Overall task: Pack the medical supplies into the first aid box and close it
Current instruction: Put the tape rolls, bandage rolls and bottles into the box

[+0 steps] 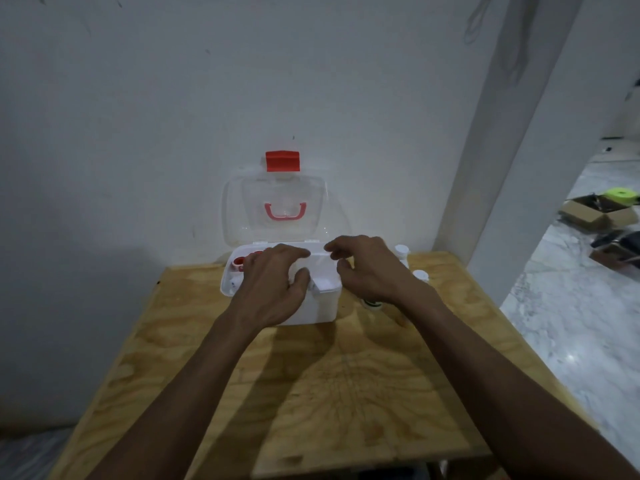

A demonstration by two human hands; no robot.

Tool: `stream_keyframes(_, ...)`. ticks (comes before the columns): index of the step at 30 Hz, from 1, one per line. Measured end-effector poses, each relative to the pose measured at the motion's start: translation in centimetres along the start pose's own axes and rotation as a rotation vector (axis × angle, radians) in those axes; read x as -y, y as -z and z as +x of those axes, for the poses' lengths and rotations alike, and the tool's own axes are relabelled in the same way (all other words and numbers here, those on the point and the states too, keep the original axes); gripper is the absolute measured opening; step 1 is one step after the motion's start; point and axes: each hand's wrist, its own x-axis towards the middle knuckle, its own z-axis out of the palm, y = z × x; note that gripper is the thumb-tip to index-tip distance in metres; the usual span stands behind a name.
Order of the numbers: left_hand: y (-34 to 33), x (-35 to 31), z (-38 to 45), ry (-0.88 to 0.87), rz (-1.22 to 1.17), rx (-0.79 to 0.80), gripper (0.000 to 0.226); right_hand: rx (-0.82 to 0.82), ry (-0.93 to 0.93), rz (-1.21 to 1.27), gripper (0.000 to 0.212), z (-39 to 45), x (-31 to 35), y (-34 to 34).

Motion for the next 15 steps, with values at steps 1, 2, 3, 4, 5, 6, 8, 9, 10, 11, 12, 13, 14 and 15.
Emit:
stream_keyframes(1,-0.3,-0.7,0.0,-0.02,-0.038,-0.041,0.04,-0.077,0.001,0.011,0.037,-0.6,-0.5,0.5)
stream_keyframes(2,-0.6,-1.5,0.1,-0.044,-0.071,-0.081,0.039,-0.155,0.001,0.016,0.035,-1.2,-1.0,1.1)
stream_keyframes(3,-1.1,-2.2,0.2,-0.071,-0.097,-0.113,0.038,-0.23,-0.003,0.014,0.033,-1.7,-1.6,1.7)
stream_keyframes(4,-1.6,-3.0,0.4,-0.094,-0.115,-0.133,0.037,-0.302,-0.013,0.009,0.032,-2.3,-2.3,2.4)
stream_keyframes(5,-2.2,-3.8,0.7,-0.11,-0.127,-0.135,0.038,-0.367,-0.032,0.004,0.03,-2.9,-3.0,3.1)
stream_keyframes(6,-2.8,-4.6,1.0,-0.12,-0.132,-0.124,0.039,-0.419,-0.06,0.002,0.03,-3.4,-3.9,3.6)
stream_keyframes(8,-4.3,-5.9,1.6,-0.116,-0.134,-0.073,0.042,-0.457,-0.139,0.006,0.03,-4.4,-5.6,4.5)
stream_keyframes(9,-5.1,-6.5,1.9,-0.099,-0.135,-0.04,0.045,-0.448,-0.181,0.007,0.032,-4.8,-6.5,4.6)
stream_keyframes(10,-6.0,-7.0,2.2,-0.075,-0.136,-0.008,0.048,-0.429,-0.218,0.009,0.033,-5.2,-7.3,4.5)
stream_keyframes(11,-6.8,-7.5,2.5,-0.046,-0.142,0.021,0.051,-0.408,-0.247,0.013,0.035,-5.6,-8.1,4.3)
stream_keyframes(12,-7.6,-8.0,2.7,-0.017,-0.156,0.049,0.053,-0.389,-0.27,0.019,0.038,-5.9,-8.7,4.0)
stream_keyframes(13,-8.3,-8.3,2.9,0.007,-0.17,0.075,0.055,-0.372,-0.286,0.029,0.041,-6.2,-9.2,3.6)
stream_keyframes(14,-8.9,-8.6,3.1,0.026,-0.176,0.099,0.057,-0.358,-0.292,0.04,0.043,-6.5,-9.6,3.2)
stream_keyframes(15,-9.5,-8.7,3.3,0.046,-0.172,0.124,0.059,-0.342,-0.29,0.053,0.045,-6.8,-10.0,2.7)
